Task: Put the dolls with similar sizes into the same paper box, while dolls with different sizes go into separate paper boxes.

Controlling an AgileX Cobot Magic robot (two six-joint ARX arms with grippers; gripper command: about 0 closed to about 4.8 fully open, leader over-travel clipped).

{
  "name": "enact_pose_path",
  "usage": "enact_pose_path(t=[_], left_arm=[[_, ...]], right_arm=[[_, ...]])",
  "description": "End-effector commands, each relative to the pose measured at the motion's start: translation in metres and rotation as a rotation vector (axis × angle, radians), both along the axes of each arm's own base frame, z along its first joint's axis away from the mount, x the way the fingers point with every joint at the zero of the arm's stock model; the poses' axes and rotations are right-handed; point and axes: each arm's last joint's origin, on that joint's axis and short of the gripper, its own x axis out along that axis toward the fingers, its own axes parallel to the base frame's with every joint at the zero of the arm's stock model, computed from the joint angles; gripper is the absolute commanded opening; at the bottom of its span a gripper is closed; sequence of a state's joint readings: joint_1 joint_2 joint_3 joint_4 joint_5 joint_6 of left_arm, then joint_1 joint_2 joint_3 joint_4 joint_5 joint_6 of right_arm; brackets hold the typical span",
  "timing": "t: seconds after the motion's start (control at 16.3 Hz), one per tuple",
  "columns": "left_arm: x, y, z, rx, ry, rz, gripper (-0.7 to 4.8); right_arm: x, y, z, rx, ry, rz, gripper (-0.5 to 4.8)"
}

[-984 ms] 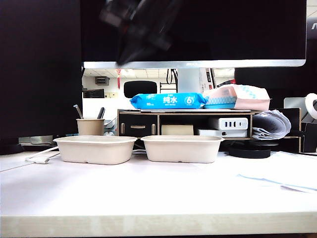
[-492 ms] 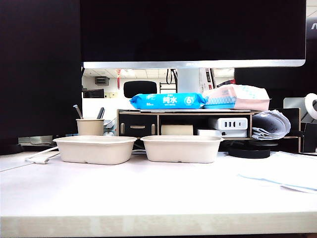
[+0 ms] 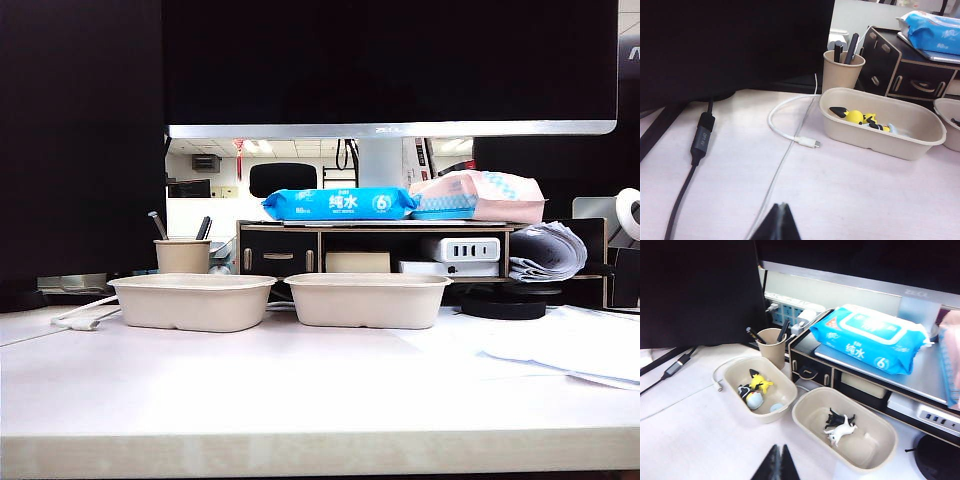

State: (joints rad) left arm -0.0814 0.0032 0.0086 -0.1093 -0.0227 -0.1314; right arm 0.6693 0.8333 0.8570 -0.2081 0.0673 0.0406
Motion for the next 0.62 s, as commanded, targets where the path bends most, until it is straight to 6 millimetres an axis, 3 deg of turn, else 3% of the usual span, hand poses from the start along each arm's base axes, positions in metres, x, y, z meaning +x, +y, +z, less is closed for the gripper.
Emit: enact_pose_path(t=[0.06, 0.18, 0.25, 0.37, 0.49, 0.55, 0.62], left_arm=[[0.000, 0.000, 0.001, -0.001, -0.011, 0.001, -0.05], [0.000, 0.000, 0.001, -0.001, -0.011, 0.001, -0.05], [0.000, 0.000, 0.001, -0.001, -0.011, 0.001, -0.05], [0.000, 0.000, 0.001, -0.001, -0.011, 0.000, -0.05], [0.000, 0.000, 0.001, -0.001, -0.011, 0.000, -0.05], [0.000, 0.000, 0.001, -0.001, -0.011, -0.002, -0.05], [0.000, 0.000, 0.001, -0.001, -0.011, 0.000, -0.05]], right_arm=[[0.000, 0.000, 0.003, 0.016, -0.012, -0.002, -0.06], [-0.008, -0.010, 0.009, -0.016, -0.074, -0.036, -0.05], [-0.015, -0.023, 0.010, -0.112, -0.135, -0.120, -0.05], [-0.024, -0.050, 0.002, -0.085, -0.175, -0.331, -0.05], [-0.030, -0.076, -0.028, -0.036, -0.259, -0.508, -0.05], [-0.032, -0.080, -0.037, -0.029, -0.275, -0.539, -0.05], [-0.034, -0.087, -0.059, -0.024, -0.292, -0.596, -0.05]])
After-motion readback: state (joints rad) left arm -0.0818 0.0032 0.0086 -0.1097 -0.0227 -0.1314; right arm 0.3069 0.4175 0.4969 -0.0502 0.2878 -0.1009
